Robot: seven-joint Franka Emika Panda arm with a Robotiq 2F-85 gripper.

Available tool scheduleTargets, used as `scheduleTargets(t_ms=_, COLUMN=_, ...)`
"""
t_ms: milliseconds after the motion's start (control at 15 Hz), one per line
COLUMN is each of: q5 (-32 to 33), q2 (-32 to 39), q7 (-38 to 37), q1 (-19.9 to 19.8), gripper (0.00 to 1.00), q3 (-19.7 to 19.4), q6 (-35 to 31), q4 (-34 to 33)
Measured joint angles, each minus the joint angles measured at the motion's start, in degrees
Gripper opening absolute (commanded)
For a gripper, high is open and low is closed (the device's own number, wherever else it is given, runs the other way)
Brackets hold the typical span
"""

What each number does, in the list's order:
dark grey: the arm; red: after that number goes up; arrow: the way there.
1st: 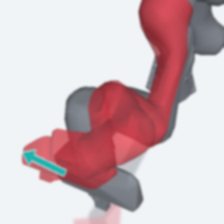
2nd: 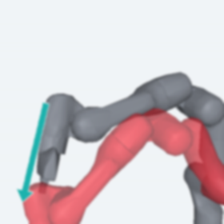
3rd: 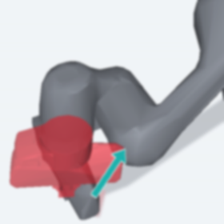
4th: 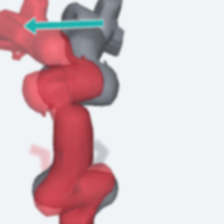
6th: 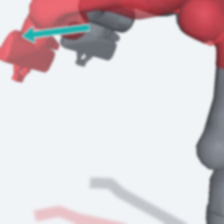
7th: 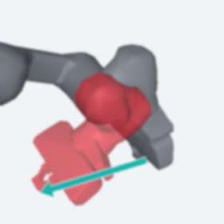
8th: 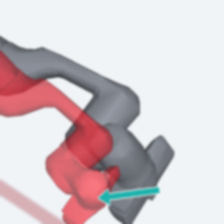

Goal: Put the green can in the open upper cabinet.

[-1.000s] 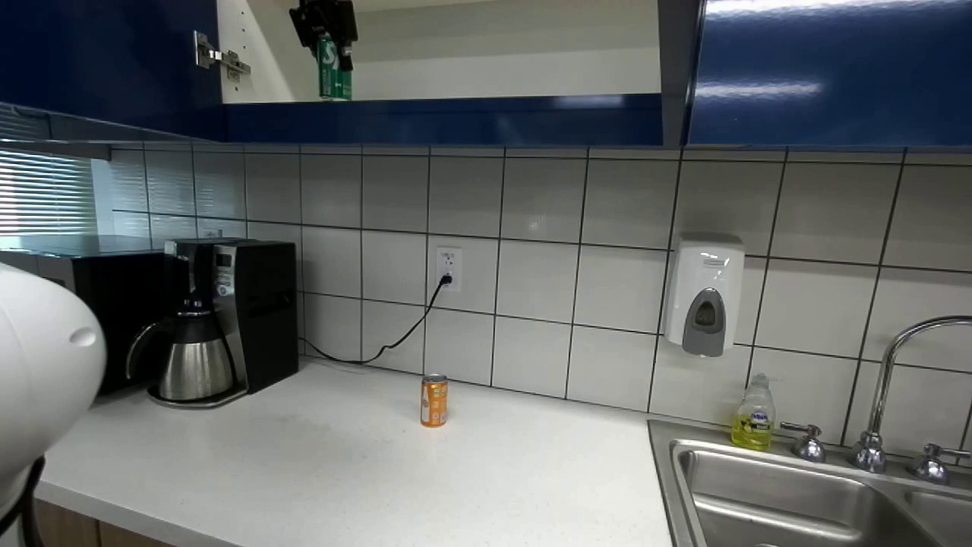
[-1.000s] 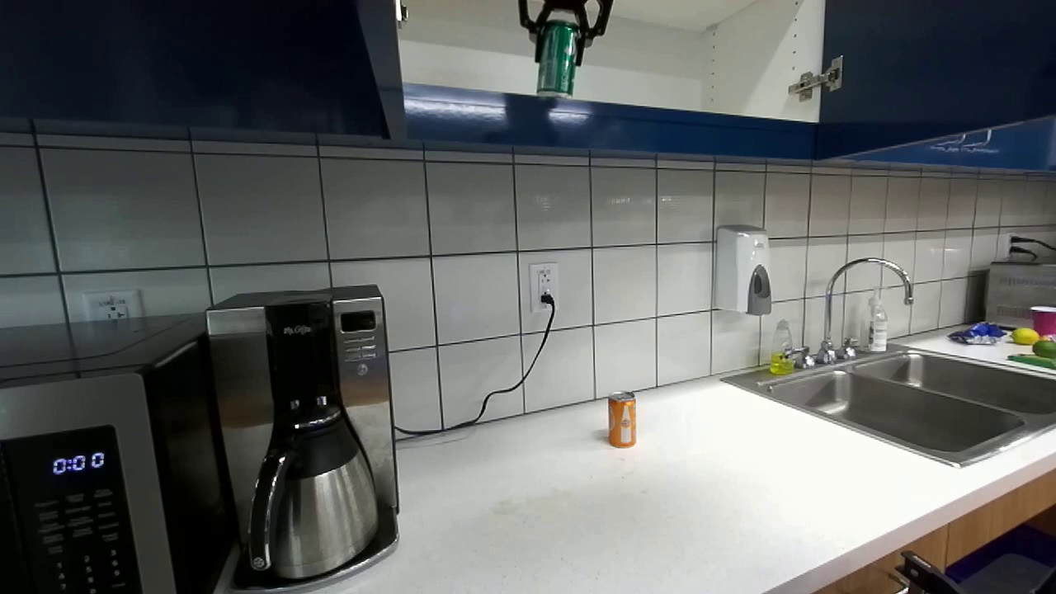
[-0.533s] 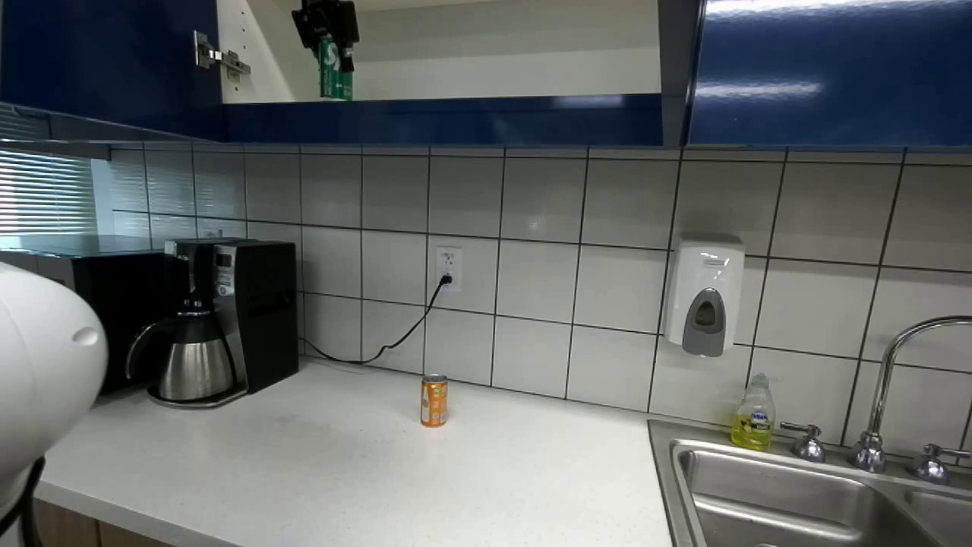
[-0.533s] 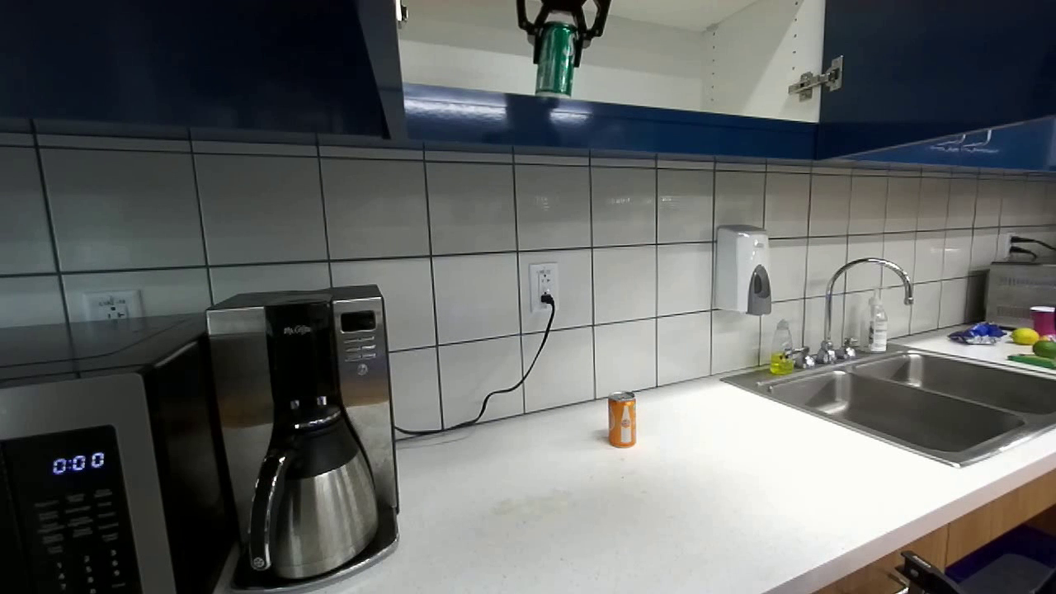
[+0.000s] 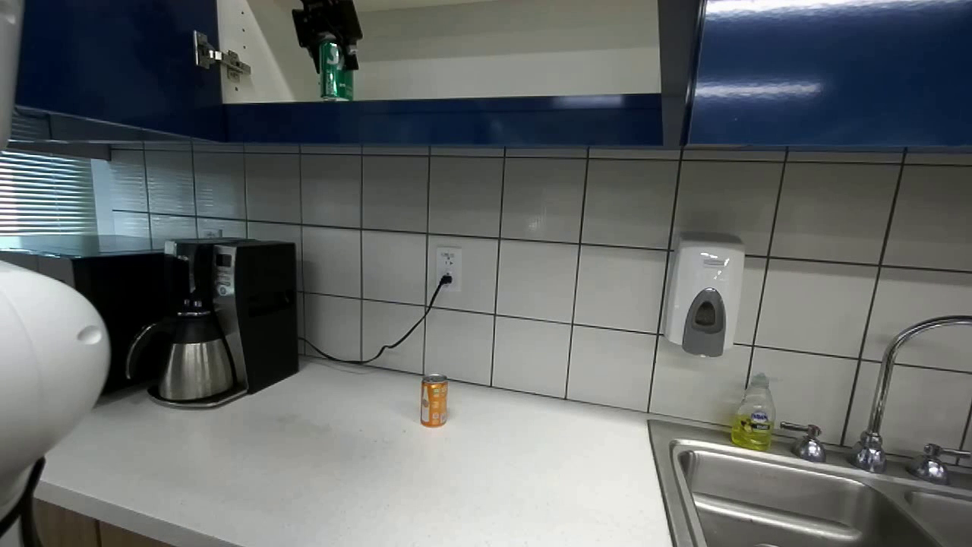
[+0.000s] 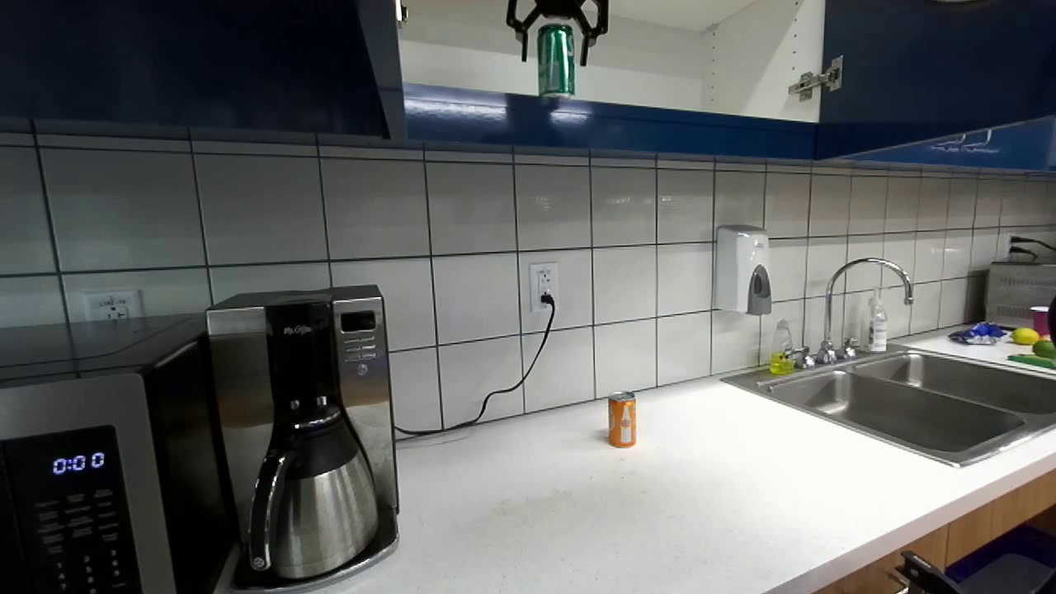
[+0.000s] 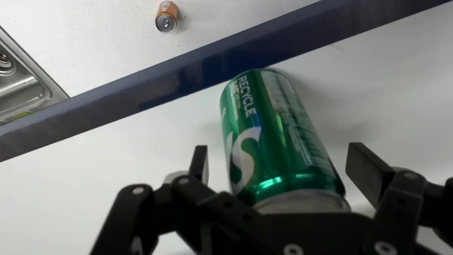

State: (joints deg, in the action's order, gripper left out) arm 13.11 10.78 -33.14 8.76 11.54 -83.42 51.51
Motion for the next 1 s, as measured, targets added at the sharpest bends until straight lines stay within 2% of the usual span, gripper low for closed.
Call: scheduleTargets(t_ms=1000, q5=-0.51, q2=-1.13, q7=-0.01, q1=0.3, gripper=1.0, q3=-0.02, q6=0.88, q4=-1.36)
